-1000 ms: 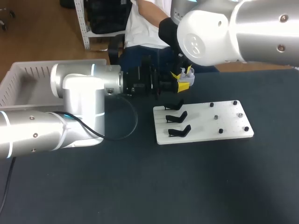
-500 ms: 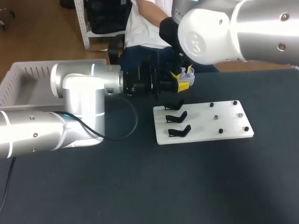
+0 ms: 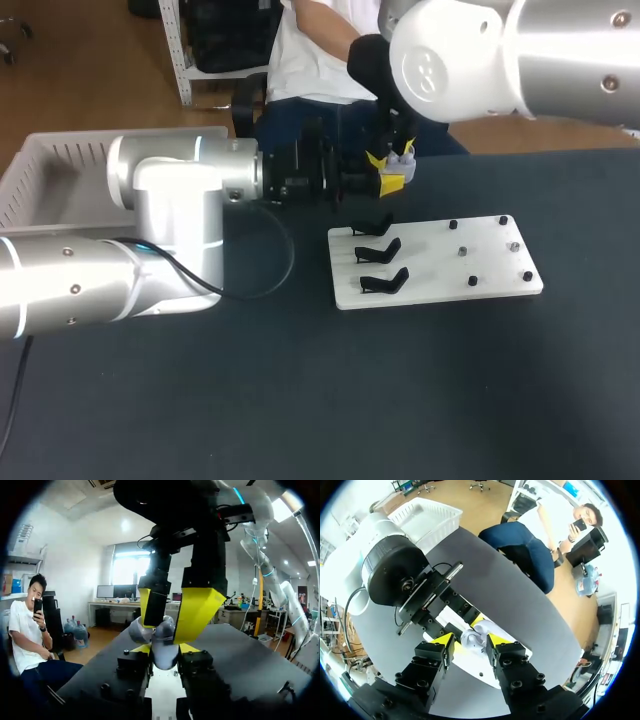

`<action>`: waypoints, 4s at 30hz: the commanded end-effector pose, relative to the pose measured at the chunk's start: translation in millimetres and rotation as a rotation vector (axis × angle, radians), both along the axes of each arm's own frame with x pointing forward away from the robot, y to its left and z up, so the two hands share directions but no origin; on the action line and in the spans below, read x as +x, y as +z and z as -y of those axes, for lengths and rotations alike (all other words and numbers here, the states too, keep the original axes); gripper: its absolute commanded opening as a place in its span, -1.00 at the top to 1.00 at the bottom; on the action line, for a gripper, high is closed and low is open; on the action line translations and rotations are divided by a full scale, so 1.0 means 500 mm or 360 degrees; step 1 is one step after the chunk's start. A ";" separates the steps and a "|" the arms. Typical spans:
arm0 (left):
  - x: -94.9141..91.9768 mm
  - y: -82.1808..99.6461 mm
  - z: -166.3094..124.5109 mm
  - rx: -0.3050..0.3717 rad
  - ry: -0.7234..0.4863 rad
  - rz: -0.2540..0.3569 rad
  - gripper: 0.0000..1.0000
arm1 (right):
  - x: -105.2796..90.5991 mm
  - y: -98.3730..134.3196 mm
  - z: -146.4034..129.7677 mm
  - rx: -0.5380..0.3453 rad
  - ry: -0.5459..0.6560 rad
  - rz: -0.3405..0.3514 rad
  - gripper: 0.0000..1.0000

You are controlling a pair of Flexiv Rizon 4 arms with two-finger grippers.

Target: Pick up each earbud case from the left stands, insert the matching earbuds, close the lid, and place the case in the box.

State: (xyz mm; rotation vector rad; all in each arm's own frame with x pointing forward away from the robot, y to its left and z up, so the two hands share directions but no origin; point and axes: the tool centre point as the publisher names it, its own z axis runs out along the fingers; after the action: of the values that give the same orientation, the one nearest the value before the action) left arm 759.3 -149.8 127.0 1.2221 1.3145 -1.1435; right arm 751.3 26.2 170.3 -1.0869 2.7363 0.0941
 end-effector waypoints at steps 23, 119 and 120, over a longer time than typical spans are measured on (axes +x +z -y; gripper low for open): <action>-0.007 -0.001 0.000 -0.0005 0.0005 0.0006 1.00 | 0.134 0.028 0.033 0.0270 -0.0434 0.0287 0.13; 0.069 -0.057 -0.628 0.0391 0.0985 0.0092 -1.00 | -0.141 0.000 0.245 0.0771 -0.0380 0.0473 -1.00; 0.058 -0.054 -0.619 0.0404 0.0988 0.0093 -1.00 | -0.143 0.000 0.246 0.0769 -0.0377 0.0476 -1.00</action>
State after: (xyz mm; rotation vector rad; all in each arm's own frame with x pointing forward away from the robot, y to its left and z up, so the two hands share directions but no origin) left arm 814.5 169.8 90.8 0.9508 1.6444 -0.5810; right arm 684.9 -91.0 170.9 -0.5835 2.3779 0.4710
